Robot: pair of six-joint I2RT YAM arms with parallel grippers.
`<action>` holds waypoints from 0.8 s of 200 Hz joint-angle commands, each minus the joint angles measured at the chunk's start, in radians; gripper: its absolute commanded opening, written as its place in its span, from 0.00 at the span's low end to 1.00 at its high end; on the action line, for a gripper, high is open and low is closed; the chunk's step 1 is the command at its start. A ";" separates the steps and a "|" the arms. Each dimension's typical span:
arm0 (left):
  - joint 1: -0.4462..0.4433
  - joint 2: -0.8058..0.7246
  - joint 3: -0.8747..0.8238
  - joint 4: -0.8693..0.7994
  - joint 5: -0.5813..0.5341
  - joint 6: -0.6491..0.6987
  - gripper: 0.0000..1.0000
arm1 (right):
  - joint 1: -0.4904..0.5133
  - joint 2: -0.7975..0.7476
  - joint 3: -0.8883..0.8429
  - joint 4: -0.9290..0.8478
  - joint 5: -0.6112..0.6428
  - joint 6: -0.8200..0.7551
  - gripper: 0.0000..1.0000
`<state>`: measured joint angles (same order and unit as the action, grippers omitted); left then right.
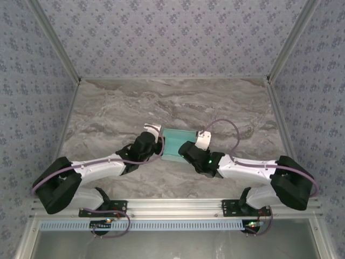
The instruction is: Fold the paper box
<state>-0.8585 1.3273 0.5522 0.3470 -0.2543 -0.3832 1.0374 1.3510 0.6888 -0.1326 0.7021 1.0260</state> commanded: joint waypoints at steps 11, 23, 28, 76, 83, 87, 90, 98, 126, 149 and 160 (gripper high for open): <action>-0.006 0.005 -0.036 0.050 -0.061 0.020 0.00 | -0.009 0.052 0.076 0.013 -0.008 0.028 0.21; -0.007 0.009 -0.046 0.067 -0.081 0.028 0.00 | -0.022 0.074 0.084 0.021 -0.027 0.013 0.23; -0.006 0.010 -0.050 0.079 -0.085 0.037 0.00 | -0.031 0.081 0.085 0.034 -0.043 0.001 0.24; -0.006 0.085 -0.077 0.187 -0.138 0.119 0.00 | -0.054 0.103 0.053 0.075 -0.117 -0.025 0.26; -0.006 0.101 -0.081 0.213 -0.142 0.121 0.00 | -0.055 0.098 0.041 0.074 -0.123 -0.022 0.27; -0.007 0.111 -0.085 0.228 -0.141 0.122 0.00 | -0.057 0.093 0.036 0.073 -0.128 -0.023 0.27; -0.007 0.116 -0.087 0.238 -0.139 0.124 0.00 | -0.056 0.090 0.034 0.074 -0.130 -0.023 0.27; -0.006 0.130 -0.092 0.260 -0.135 0.122 0.00 | -0.055 0.078 0.021 0.070 -0.134 -0.021 0.28; -0.006 0.135 -0.094 0.262 -0.137 0.128 0.00 | -0.052 0.028 -0.020 0.053 -0.142 -0.004 0.30; -0.006 0.138 -0.109 0.256 -0.143 0.134 0.00 | -0.053 -0.023 -0.064 0.059 -0.159 0.004 0.36; -0.007 0.137 -0.123 0.259 -0.145 0.133 0.00 | -0.048 -0.054 -0.080 0.056 -0.171 0.001 0.38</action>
<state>-0.8658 1.4479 0.4652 0.6250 -0.3809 -0.2684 0.9821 1.3621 0.6495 -0.0639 0.5415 1.0073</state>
